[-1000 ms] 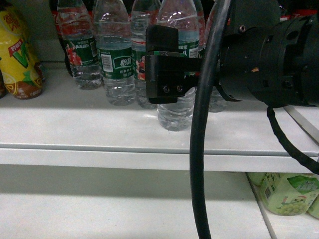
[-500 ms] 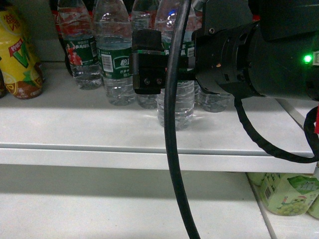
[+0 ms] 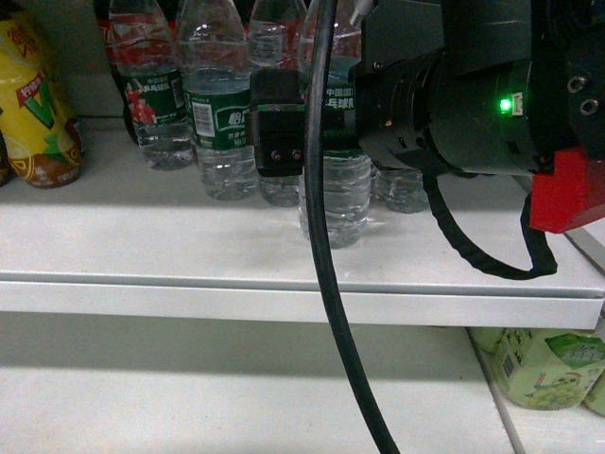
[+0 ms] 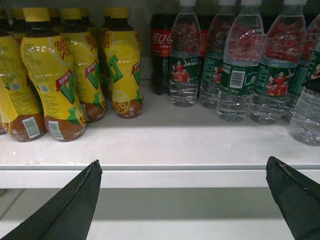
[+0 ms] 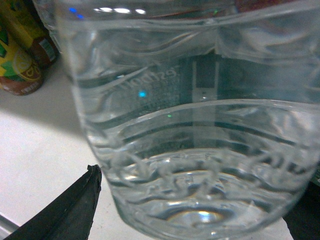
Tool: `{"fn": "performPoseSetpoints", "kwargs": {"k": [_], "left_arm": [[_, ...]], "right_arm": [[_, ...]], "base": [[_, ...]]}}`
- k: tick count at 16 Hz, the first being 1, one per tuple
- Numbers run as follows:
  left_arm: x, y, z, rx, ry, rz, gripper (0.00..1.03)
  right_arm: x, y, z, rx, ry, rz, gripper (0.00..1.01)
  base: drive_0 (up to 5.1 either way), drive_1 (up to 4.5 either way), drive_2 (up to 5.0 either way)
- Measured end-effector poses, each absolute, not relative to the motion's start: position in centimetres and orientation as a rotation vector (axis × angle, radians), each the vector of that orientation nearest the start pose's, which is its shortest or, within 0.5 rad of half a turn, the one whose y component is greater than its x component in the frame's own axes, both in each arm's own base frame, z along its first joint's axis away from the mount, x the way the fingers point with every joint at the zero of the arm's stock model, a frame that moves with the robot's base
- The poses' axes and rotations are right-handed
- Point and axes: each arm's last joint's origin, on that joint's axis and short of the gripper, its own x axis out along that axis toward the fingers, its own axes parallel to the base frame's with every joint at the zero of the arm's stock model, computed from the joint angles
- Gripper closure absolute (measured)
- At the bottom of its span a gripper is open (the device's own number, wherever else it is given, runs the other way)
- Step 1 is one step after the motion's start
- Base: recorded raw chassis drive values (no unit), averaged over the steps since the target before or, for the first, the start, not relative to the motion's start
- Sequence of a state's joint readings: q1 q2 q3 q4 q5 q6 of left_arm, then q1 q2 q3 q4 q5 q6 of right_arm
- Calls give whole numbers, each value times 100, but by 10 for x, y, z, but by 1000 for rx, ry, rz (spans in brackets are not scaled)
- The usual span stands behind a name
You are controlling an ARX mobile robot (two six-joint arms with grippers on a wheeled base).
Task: Move water from second to third shelf
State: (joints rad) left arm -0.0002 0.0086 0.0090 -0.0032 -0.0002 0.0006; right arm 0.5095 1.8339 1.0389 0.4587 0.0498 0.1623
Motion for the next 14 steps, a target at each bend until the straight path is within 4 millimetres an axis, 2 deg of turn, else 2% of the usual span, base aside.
{"fn": "performPoseSetpoints", "kwargs": {"k": [2, 3, 4, 6, 10, 14], "left_arm": [[98, 0, 166, 1, 3, 0, 5], [98, 0, 166, 1, 3, 0, 5], [98, 0, 166, 0, 3, 0, 5], [98, 0, 166, 1, 3, 0, 5], [98, 0, 166, 1, 3, 0, 5], [98, 0, 166, 1, 3, 0, 5]], "right_arm": [[347, 191, 190, 48, 366, 406, 3], [347, 191, 190, 47, 364, 398, 10], [347, 191, 191, 42, 356, 398, 21], [347, 191, 191, 41, 354, 393, 28], [347, 192, 192, 40, 352, 388, 53], [343, 192, 195, 35, 353, 391, 62]], "base": [[0, 0, 0], [0, 0, 0], [0, 0, 0], [0, 0, 0], [0, 0, 0], [0, 0, 0]]}}
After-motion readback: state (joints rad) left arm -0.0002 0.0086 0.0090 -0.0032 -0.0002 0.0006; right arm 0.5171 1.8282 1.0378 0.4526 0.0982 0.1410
